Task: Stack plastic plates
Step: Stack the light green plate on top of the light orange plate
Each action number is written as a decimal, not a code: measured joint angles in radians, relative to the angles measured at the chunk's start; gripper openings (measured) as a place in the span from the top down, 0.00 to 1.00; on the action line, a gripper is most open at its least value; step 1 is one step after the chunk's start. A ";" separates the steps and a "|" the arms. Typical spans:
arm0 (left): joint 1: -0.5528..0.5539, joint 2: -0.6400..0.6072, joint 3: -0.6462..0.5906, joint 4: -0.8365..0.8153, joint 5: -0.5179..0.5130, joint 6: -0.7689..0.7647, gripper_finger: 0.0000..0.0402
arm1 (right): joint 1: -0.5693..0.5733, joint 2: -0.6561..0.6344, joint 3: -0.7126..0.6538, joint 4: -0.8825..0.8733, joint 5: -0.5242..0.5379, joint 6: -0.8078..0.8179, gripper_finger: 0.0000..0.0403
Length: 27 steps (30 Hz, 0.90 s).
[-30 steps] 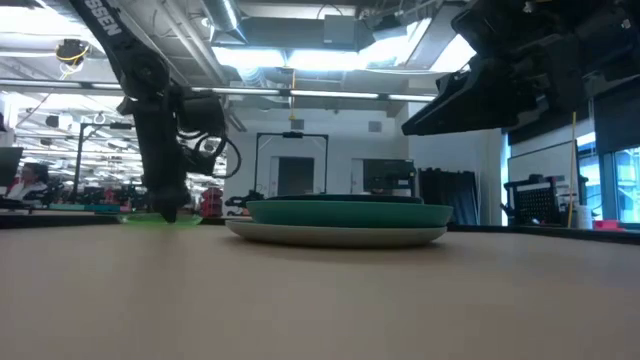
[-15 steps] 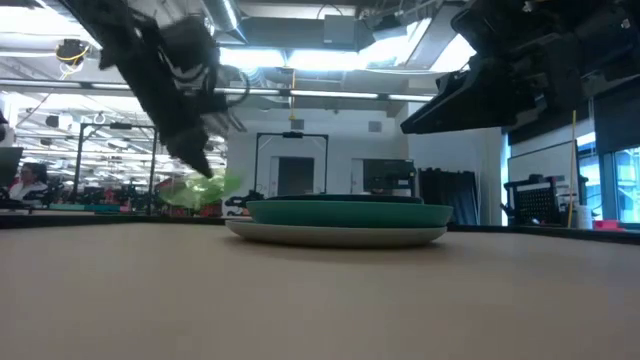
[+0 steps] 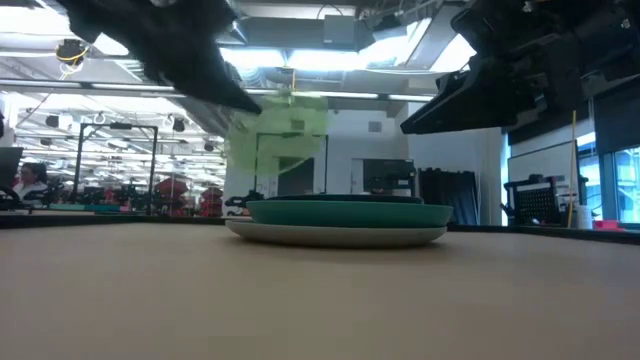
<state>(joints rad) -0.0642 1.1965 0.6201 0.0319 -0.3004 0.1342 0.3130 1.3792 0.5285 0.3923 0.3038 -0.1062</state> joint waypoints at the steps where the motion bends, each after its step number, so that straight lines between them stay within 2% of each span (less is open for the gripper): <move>1: -0.020 0.002 0.000 0.024 0.030 0.019 0.99 | 0.000 0.000 0.000 0.000 0.000 0.000 0.61; 3: -0.062 0.013 0.000 0.085 0.064 0.056 0.99 | 0.000 0.000 0.000 0.000 0.000 0.000 0.61; 9: -0.134 0.071 0.001 0.216 0.068 0.168 0.99 | 0.000 0.000 0.000 0.001 0.002 0.000 0.61; 14: -0.115 0.165 0.001 0.350 0.067 0.217 0.99 | 0.000 0.000 0.000 0.000 0.002 0.000 0.61; 27: -0.044 0.385 0.001 0.590 0.082 0.209 0.99 | 0.000 0.000 0.000 -0.006 0.002 -0.003 0.61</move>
<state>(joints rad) -0.1081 1.5820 0.6209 0.6221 -0.2188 0.3433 0.3130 1.3792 0.5285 0.3866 0.3061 -0.1091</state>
